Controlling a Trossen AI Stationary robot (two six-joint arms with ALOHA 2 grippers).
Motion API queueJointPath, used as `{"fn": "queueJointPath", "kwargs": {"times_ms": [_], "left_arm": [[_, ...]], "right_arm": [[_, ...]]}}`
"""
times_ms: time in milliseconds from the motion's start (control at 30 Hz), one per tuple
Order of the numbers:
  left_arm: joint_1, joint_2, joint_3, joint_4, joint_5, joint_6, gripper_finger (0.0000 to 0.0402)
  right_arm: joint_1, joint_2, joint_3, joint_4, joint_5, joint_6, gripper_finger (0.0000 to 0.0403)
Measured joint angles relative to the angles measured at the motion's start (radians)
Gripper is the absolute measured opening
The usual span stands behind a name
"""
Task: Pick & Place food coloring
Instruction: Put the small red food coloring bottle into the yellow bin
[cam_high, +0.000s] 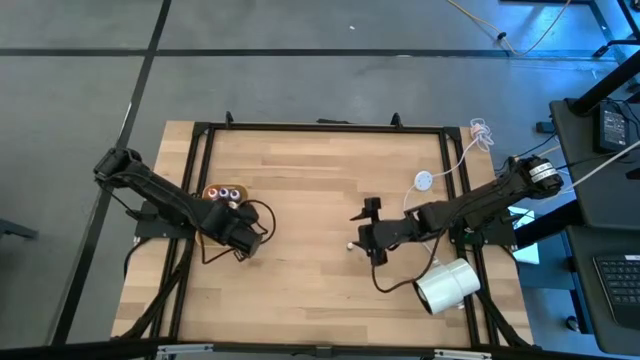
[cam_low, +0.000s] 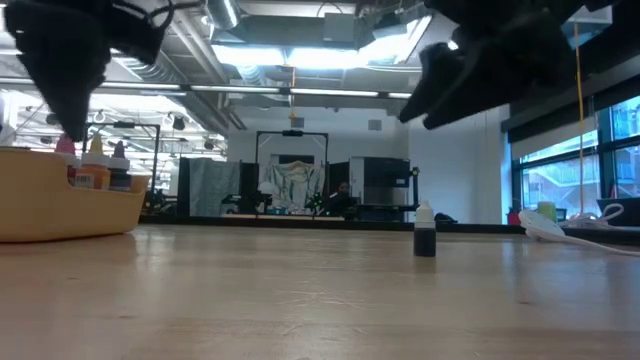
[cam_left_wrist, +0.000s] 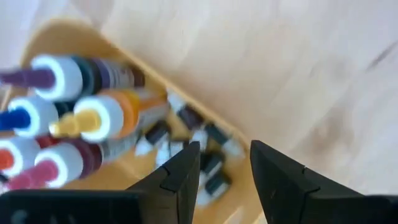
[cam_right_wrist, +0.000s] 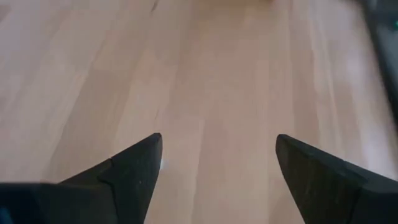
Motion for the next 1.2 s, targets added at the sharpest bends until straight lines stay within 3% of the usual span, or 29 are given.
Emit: {"fn": "queueJointPath", "kwargs": {"times_ms": [67,167,467,833,967,1200], "left_arm": [[-0.003,-0.002,0.000,0.041,-0.068,-0.024,0.0138],[0.008,-0.002,0.000,0.165,-0.151,-0.022,0.0138],[0.064,0.000,-0.071,0.826,-0.054,0.424,0.0136],[0.109,0.001,-0.340,1.494,0.060,0.644,0.0135],[0.114,0.001,-0.392,1.596,0.061,0.657,0.0135],[0.113,0.001,-0.393,1.597,0.064,0.659,0.0137]], "right_arm": [[0.006,0.000,0.000,-0.019,-0.004,0.073,0.0314],[0.006,0.005,-0.002,-0.021,-0.112,0.106,0.0314],[0.004,0.107,-0.004,0.033,-0.150,0.125,0.0313],[-0.021,0.229,-0.004,0.079,-0.184,0.127,0.0251],[-0.038,0.249,-0.005,0.078,-0.186,0.127,0.0223],[-0.081,0.256,-0.005,0.084,-0.273,0.127,0.0158]]}}
